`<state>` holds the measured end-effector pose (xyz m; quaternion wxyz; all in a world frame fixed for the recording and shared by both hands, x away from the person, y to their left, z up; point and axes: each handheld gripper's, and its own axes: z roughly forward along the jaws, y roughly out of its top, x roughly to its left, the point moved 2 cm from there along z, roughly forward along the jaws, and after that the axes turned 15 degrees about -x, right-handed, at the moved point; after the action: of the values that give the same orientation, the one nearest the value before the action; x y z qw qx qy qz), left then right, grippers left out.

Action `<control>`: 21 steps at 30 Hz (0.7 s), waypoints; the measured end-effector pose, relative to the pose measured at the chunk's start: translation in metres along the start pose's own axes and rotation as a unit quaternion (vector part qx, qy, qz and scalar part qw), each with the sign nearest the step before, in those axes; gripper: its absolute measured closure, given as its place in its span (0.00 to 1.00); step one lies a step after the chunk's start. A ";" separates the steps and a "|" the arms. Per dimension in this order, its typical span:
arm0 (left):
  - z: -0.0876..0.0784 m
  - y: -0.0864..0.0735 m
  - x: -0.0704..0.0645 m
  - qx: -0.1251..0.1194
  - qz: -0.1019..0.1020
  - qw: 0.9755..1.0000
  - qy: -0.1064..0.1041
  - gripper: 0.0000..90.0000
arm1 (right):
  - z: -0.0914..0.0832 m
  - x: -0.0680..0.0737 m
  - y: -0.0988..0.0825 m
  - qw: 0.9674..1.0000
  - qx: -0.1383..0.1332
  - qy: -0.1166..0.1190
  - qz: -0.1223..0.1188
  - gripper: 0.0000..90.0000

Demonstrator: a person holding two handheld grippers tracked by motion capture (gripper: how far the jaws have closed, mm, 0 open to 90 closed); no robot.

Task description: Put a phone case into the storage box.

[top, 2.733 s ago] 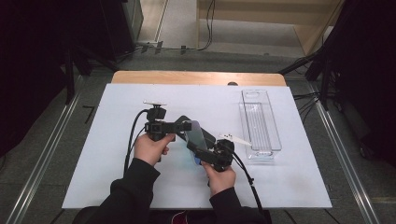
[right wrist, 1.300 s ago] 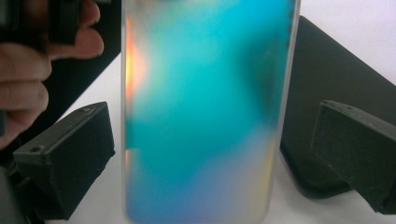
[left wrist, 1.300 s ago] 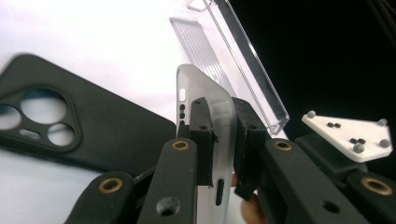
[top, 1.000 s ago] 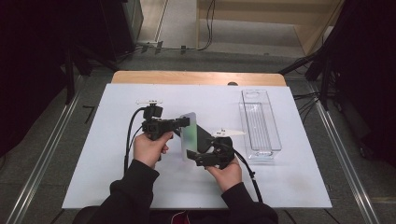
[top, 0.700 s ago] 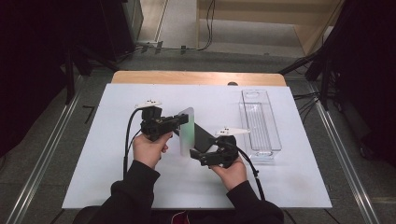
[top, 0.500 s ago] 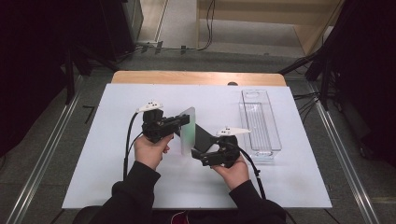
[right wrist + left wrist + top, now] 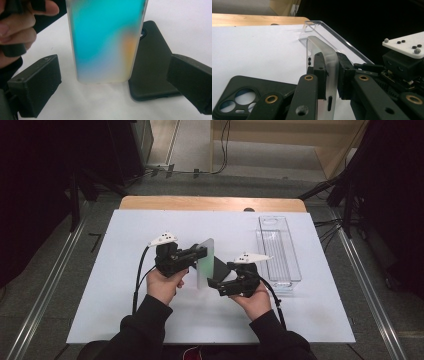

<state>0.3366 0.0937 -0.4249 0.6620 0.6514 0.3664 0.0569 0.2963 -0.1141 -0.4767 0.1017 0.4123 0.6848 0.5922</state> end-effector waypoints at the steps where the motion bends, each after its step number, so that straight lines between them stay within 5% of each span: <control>1: 0.000 -0.001 0.000 0.001 -0.002 1.000 0.001 0.90 | 0.000 0.000 0.001 1.000 -0.001 0.001 0.001 0.00; 21: 0.003 -0.002 -0.011 0.001 -0.012 1.000 -0.013 0.90 | 0.009 0.005 0.023 1.000 0.008 -0.013 -0.011 0.00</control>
<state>0.3292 0.0851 -0.4228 0.6664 0.6486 0.3655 0.0404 0.3090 -0.1045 -0.4570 0.1137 0.4129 0.6929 0.5801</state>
